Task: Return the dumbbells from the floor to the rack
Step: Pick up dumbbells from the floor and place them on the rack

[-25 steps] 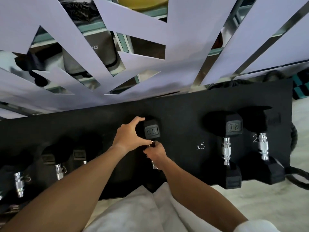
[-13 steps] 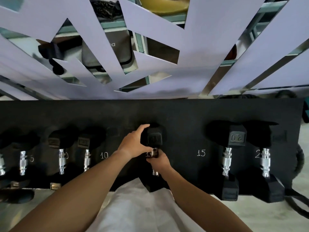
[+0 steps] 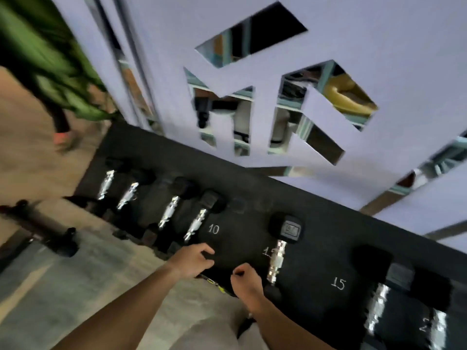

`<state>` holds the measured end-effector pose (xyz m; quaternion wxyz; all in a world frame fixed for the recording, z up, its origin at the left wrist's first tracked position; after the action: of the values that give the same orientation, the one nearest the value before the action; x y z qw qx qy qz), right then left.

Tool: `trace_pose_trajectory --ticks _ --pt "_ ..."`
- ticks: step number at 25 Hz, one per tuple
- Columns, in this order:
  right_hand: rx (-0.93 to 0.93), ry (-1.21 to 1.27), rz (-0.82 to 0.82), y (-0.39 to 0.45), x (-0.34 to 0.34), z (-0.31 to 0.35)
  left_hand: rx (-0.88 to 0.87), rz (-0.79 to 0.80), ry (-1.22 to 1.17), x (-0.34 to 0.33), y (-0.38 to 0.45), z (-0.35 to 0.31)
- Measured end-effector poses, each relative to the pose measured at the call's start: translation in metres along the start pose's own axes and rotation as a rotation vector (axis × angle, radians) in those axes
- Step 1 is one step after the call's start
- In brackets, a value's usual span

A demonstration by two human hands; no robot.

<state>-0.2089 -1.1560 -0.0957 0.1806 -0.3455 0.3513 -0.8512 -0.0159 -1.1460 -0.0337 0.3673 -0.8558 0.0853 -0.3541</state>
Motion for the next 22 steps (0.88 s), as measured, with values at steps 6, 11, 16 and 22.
trace_pose_trajectory --ticks 6,11,16,22 --pt "0.272 -0.329 0.292 -0.096 -0.196 0.081 0.208 -0.25 -0.348 0.029 -0.162 0.22" --pt "0.365 -0.627 0.507 -0.203 -0.379 0.102 0.423 -0.517 -0.642 0.015 -0.317 0.407" --pt "0.478 -0.849 0.669 -0.286 -0.522 0.115 0.607 -0.652 -0.877 -0.032 -0.424 0.537" --pt "0.605 -1.124 0.816 -0.338 -0.693 0.124 0.824 -0.72 -1.216 -0.101 -0.501 0.661"
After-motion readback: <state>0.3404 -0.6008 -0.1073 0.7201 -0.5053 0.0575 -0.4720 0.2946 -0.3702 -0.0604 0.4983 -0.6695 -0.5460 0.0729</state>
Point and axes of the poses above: each hand's wrist, its own y-axis towards the middle knuckle, its own x-axis out of the back of the hand, z = x × y, the point moved 10 cm from there along y, towards the middle knuckle
